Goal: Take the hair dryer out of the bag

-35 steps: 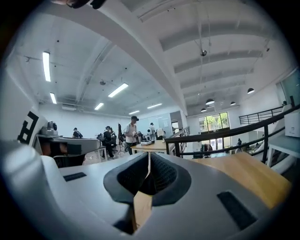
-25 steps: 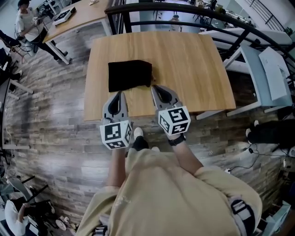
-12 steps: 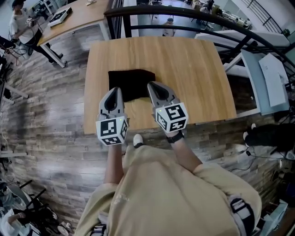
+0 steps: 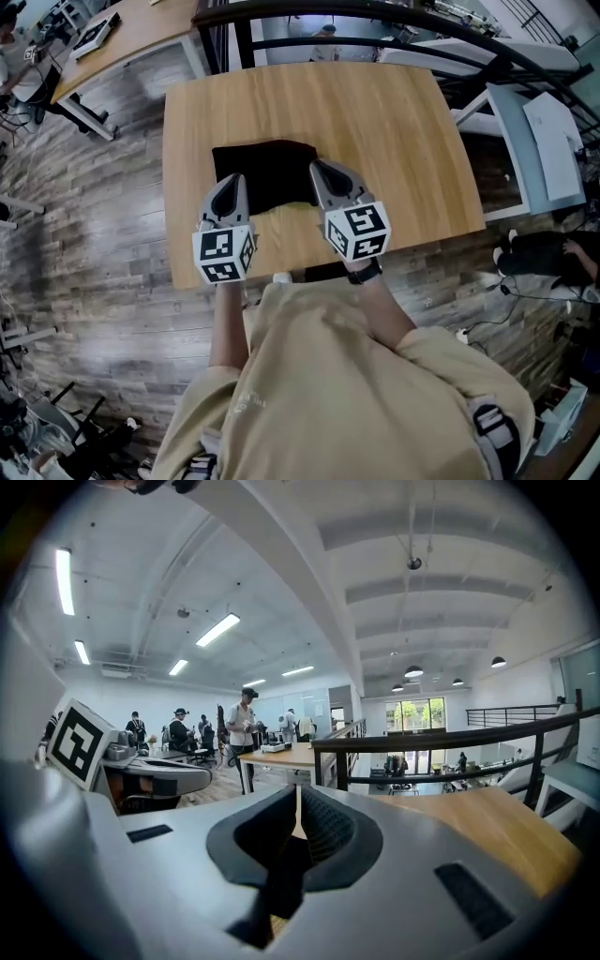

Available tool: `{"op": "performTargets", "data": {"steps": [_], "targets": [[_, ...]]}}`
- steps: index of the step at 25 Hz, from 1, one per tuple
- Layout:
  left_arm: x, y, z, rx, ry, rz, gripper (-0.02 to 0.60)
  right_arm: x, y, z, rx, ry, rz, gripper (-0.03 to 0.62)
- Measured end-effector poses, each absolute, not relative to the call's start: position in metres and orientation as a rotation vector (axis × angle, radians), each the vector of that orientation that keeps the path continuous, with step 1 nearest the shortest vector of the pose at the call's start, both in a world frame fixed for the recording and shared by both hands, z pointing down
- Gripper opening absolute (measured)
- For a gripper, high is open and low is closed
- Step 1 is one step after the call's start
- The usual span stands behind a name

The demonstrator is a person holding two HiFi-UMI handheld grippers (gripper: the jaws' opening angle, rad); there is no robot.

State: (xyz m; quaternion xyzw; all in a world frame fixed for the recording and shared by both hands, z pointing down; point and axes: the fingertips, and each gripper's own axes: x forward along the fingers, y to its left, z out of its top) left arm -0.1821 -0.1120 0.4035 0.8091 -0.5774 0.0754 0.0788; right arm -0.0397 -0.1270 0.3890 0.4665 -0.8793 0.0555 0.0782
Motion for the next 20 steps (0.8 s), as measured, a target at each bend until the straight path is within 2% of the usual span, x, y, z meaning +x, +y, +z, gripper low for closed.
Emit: {"op": "performTargets", "data": {"steps": [10,13,16,20], "targets": [[-0.140,-0.181,0.496,2.361,-1.548,0.504,0.015,-0.035,-0.189,0.452,1.214,-2.602,0.296,0.023],[-0.130,-0.199,0.528,2.310,-1.490,0.569,0.072,-0.036,-0.205,0.468,1.160,-2.590,0.329,0.023],[-0.120,-0.215,0.558,2.259,-1.416,0.618,0.096,-0.036,-0.221,0.479,1.135,-2.576,0.346,0.023],[-0.108,-0.222,0.595,2.257,-1.311,0.728,0.184,-0.035,-0.228,0.492,1.139,-2.555,0.376,0.023]]}}
